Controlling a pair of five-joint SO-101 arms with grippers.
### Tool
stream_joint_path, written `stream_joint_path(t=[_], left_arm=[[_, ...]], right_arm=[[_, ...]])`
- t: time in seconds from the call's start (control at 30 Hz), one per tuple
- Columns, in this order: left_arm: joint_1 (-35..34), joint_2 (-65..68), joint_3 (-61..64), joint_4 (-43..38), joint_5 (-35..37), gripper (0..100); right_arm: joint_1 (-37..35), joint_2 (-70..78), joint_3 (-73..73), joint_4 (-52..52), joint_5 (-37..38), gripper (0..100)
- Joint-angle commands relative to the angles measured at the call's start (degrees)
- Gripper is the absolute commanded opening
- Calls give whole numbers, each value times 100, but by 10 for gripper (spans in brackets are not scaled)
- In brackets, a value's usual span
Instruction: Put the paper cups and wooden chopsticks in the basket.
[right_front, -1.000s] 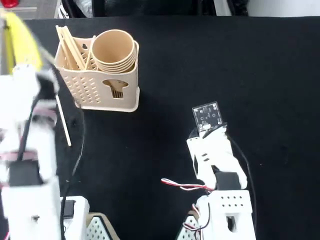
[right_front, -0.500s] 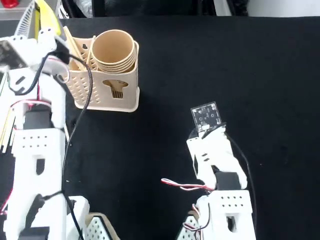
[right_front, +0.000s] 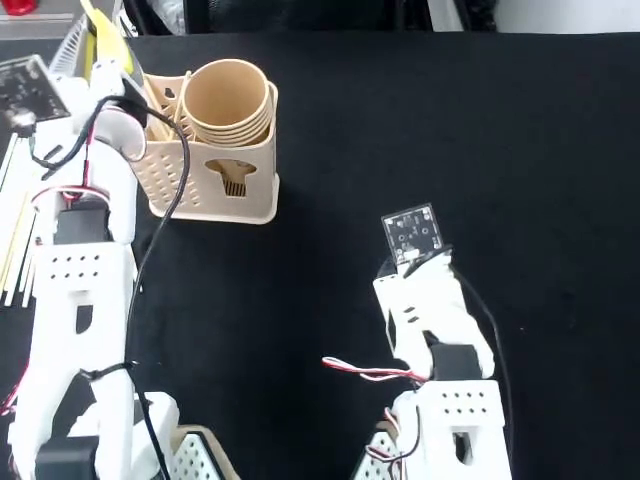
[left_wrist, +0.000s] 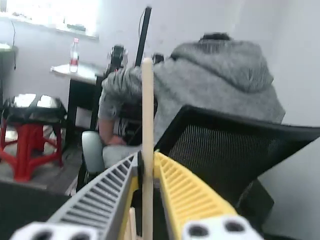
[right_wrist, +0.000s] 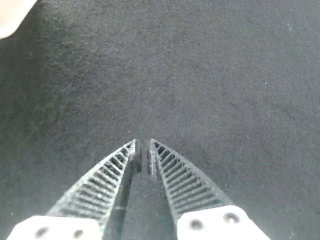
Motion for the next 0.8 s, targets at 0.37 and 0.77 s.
stream_joint_path(t=[0.37,0.77], left_arm=[[-813,26,-2624,5143,457,217],[-2554,1468,-2774,6207,501,218]], right_arm=[[-26,-84,-40,-105,62,42],[-53,-84,-31,-105,53,42]])
